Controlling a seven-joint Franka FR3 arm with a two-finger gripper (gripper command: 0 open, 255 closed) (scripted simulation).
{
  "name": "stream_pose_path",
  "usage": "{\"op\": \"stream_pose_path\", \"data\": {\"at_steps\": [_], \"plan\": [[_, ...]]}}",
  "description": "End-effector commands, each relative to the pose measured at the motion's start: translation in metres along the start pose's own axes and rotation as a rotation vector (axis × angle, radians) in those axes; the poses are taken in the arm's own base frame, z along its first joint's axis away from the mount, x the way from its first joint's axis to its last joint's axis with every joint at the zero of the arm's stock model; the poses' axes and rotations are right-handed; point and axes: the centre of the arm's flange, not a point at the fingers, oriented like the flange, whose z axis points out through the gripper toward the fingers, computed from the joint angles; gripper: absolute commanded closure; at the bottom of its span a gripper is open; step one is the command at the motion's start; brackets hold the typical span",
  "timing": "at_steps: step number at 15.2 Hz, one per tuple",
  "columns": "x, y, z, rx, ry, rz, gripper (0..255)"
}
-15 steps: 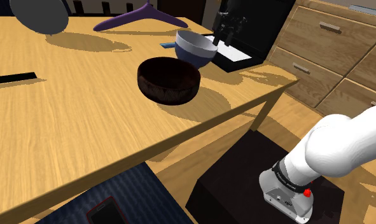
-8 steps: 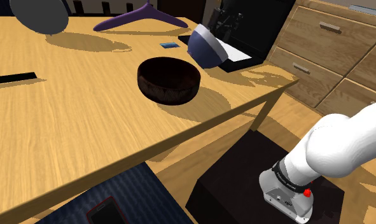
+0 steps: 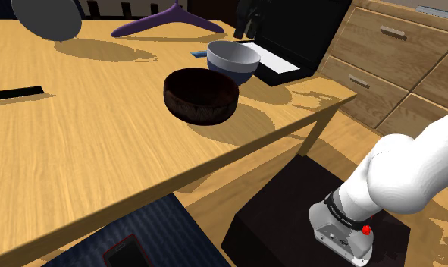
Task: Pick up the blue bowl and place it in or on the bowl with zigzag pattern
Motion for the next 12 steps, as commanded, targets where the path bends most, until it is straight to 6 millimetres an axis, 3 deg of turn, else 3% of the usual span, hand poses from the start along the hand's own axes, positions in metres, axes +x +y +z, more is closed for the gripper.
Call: {"op": "stream_pose_path", "data": {"at_steps": [1,7,12], "plan": [[0.004,-0.010,0.002,0.012,-0.004,-0.043,0],[0.004,-0.010,0.034,0.012,-0.004,-0.043,0],[0.004,-0.010,0.037,0.012,-0.004,-0.043,0]]}}
